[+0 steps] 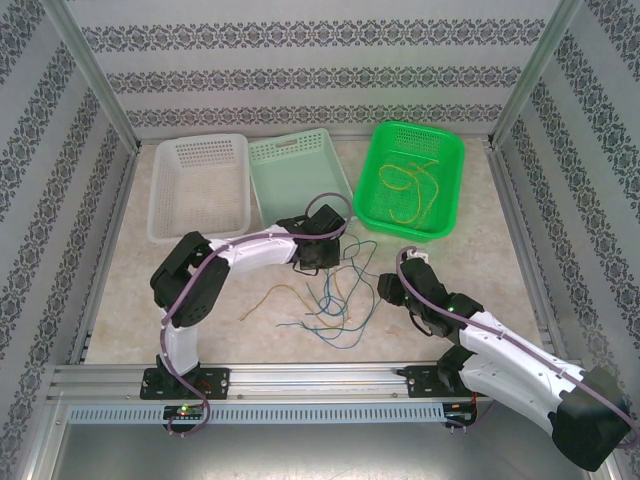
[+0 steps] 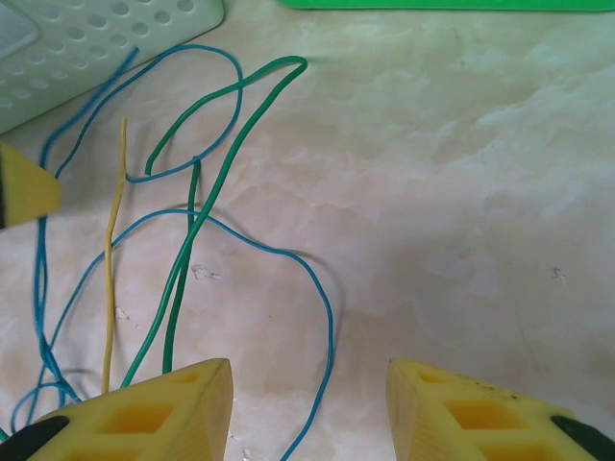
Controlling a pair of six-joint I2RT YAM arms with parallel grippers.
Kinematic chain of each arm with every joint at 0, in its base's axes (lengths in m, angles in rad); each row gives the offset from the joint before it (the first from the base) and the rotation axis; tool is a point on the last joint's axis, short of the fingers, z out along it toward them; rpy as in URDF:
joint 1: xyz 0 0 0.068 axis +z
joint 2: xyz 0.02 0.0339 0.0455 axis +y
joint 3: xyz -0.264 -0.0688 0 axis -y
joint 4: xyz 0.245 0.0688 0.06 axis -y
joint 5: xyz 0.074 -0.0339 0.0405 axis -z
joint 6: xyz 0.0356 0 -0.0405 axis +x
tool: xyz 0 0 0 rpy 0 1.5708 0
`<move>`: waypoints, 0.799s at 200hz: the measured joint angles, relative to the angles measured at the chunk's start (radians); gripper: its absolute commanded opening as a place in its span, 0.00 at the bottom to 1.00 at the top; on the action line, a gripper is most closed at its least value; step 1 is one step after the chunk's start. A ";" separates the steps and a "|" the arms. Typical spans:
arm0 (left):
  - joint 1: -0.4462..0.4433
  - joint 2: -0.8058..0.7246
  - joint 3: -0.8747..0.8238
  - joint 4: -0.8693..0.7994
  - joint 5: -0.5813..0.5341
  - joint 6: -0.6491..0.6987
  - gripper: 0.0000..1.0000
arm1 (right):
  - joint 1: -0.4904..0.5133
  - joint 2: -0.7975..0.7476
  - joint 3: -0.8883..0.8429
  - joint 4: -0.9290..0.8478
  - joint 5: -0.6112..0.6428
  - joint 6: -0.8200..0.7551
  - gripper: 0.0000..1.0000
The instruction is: Untangle the cables
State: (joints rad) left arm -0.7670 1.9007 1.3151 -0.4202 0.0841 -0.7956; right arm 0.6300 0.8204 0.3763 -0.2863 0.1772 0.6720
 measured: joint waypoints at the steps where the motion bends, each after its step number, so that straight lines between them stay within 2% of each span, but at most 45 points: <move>1: 0.000 -0.002 0.000 0.000 -0.001 0.000 0.00 | 0.000 0.000 0.000 0.000 0.000 0.000 0.47; 86: -0.006 -0.237 0.002 0.003 -0.048 0.059 0.00 | 0.003 0.066 0.002 0.053 -0.035 -0.028 0.47; 125: -0.006 -0.362 -0.039 0.053 -0.091 0.096 0.00 | 0.009 0.108 0.024 0.074 -0.038 -0.031 0.47; 144: -0.006 -0.411 -0.056 0.075 -0.113 0.111 0.00 | 0.012 0.132 0.048 0.095 -0.056 -0.051 0.54; 160: -0.006 -0.430 -0.062 0.091 -0.126 0.116 0.00 | 0.034 0.144 0.060 0.134 -0.082 -0.078 0.55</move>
State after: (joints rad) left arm -0.7731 1.4712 1.2533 -0.3290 -0.0414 -0.6800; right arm 0.6640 0.9642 0.4366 -0.1524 0.0956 0.5941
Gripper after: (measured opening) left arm 0.063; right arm 0.544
